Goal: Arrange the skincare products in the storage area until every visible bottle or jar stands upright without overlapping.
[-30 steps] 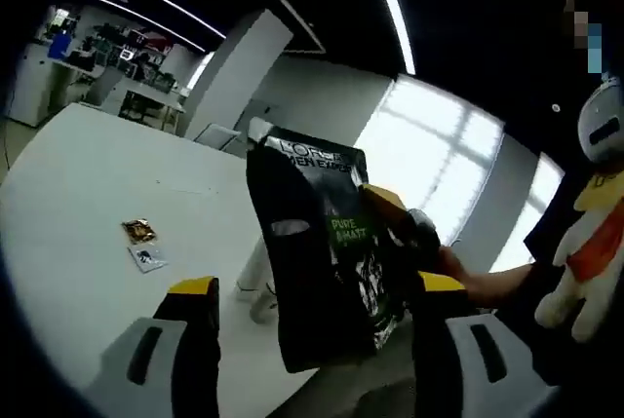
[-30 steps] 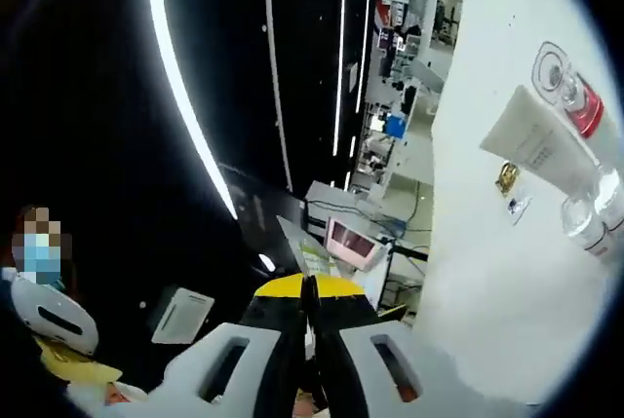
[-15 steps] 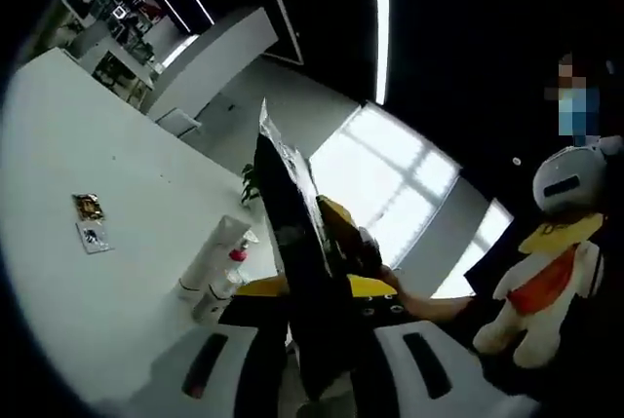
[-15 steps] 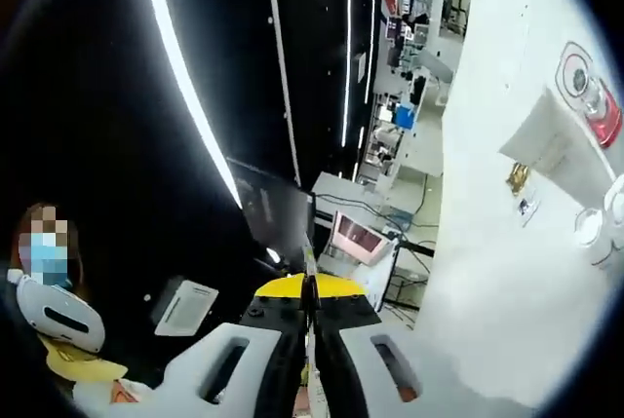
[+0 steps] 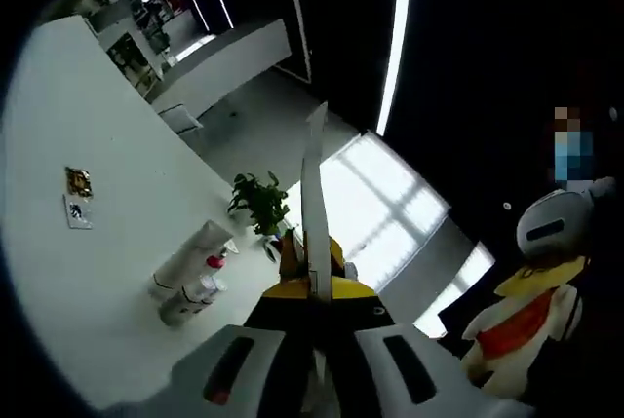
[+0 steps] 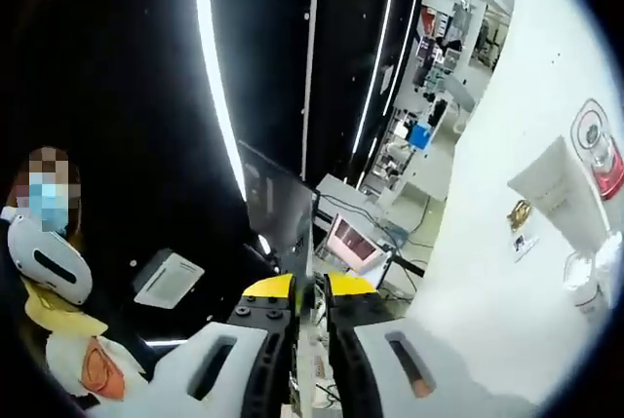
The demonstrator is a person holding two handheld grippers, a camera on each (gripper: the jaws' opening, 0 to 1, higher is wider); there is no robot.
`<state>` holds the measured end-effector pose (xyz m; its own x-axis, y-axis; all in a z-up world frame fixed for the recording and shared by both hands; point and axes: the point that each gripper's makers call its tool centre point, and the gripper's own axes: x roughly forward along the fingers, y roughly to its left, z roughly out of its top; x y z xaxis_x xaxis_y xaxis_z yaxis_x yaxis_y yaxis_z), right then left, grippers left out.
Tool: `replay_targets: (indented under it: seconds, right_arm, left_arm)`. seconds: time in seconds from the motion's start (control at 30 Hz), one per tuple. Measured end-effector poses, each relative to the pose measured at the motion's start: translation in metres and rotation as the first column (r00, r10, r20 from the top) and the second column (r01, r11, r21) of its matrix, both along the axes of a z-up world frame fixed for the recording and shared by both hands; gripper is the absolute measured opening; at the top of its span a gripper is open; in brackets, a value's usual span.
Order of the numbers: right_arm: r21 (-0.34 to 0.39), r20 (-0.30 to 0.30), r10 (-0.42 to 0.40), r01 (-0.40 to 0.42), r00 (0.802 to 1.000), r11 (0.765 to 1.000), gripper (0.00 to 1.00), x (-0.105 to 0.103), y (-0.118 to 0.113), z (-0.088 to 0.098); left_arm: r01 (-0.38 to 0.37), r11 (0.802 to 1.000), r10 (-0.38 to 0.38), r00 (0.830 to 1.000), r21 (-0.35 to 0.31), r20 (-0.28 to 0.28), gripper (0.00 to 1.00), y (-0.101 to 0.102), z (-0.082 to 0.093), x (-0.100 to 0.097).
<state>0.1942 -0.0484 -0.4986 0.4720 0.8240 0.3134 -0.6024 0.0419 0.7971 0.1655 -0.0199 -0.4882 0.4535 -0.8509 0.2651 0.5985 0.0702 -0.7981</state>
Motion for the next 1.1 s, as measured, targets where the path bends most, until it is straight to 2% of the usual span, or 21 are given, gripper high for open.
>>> replay_targets:
  seconds: [0.13, 0.23, 0.33, 0.37, 0.5, 0.53, 0.57, 0.6, 0.67, 0.7, 0.73, 0.8, 0.93, 1.1]
  right_arm:
    - [-0.001, 0.02, 0.023, -0.023, 1.0, 1.0, 0.09, -0.015, 0.006, -0.001]
    - [-0.013, 0.029, -0.019, 0.019, 0.999, 1.0, 0.05, -0.013, 0.004, -0.003]
    - [-0.005, 0.031, -0.033, 0.033, 0.999, 0.999, 0.02, -0.012, 0.002, -0.002]
    - [-0.004, 0.044, -0.038, 0.039, 0.998, 0.999, 0.02, -0.014, 0.002, -0.001]
    - [-0.007, 0.022, -0.072, 0.072, 0.997, 0.997, 0.02, -0.01, -0.002, -0.005]
    - [-0.009, 0.018, -0.078, 0.078, 0.997, 0.997, 0.01, -0.009, -0.003, -0.006]
    - [-0.007, 0.013, -0.081, 0.081, 0.997, 0.997, 0.01, -0.008, -0.004, -0.006]
    - [-0.004, 0.003, -0.089, 0.089, 0.996, 0.996, 0.01, -0.007, -0.004, -0.006]
    - [-0.006, -0.008, -0.103, 0.103, 0.995, 0.995, 0.01, -0.005, -0.005, -0.007]
    - [-0.005, -0.017, -0.106, 0.106, 0.994, 0.994, 0.01, -0.005, -0.004, -0.008]
    - [-0.001, -0.025, -0.109, 0.109, 0.994, 0.994, 0.01, -0.005, -0.004, -0.008]
    - [0.002, -0.052, -0.133, 0.134, 0.99, 0.991, 0.01, -0.001, -0.004, -0.011]
    - [0.01, -0.104, -0.151, 0.153, 0.983, 0.988, 0.01, 0.002, -0.007, -0.021]
    - [-0.052, -0.146, -0.172, 0.166, 0.974, 0.985, 0.01, 0.005, -0.006, -0.038]
  left_arm:
    - [-0.019, 1.0, 0.019, 1.0, 0.01, -0.019, 0.0, 0.003, -0.002, 0.008]
    - [-0.011, 0.999, 0.012, 1.0, 0.042, -0.028, 0.0, 0.004, -0.005, 0.011]
    - [-0.032, 0.99, 0.035, 0.999, 0.137, -0.023, 0.0, 0.002, -0.015, 0.016]
    - [-0.036, 0.987, 0.038, 0.999, 0.154, -0.013, 0.0, 0.002, -0.017, 0.017]
    - [-0.042, 0.981, 0.042, 0.999, 0.191, 0.004, 0.0, -0.002, -0.016, 0.019]
    - [-0.054, 0.976, 0.049, 0.998, 0.209, 0.027, 0.0, -0.002, -0.017, 0.02]
    - [-0.085, 0.971, 0.067, 0.994, 0.224, 0.085, 0.0, -0.003, -0.015, 0.021]
    - [-0.09, 0.97, 0.071, 0.993, 0.227, 0.09, 0.01, -0.003, -0.015, 0.021]
    - [-0.084, 0.97, 0.069, 0.995, 0.228, 0.069, 0.04, -0.005, -0.02, 0.02]
    - [-0.087, 0.966, 0.079, 0.996, 0.244, 0.042, 0.08, -0.005, -0.028, 0.02]
    - [-0.087, 0.964, 0.08, 0.996, 0.25, 0.039, 0.13, -0.005, -0.033, 0.02]
    - [-0.066, 0.963, 0.068, 0.998, 0.262, 0.002, 0.18, -0.008, -0.045, 0.015]
    - [-0.051, 0.97, 0.061, 0.997, 0.239, -0.037, 0.16, -0.009, -0.057, 0.007]
    - [-0.075, 0.97, 0.093, 0.993, 0.229, -0.069, 0.09, -0.004, -0.065, 0.006]
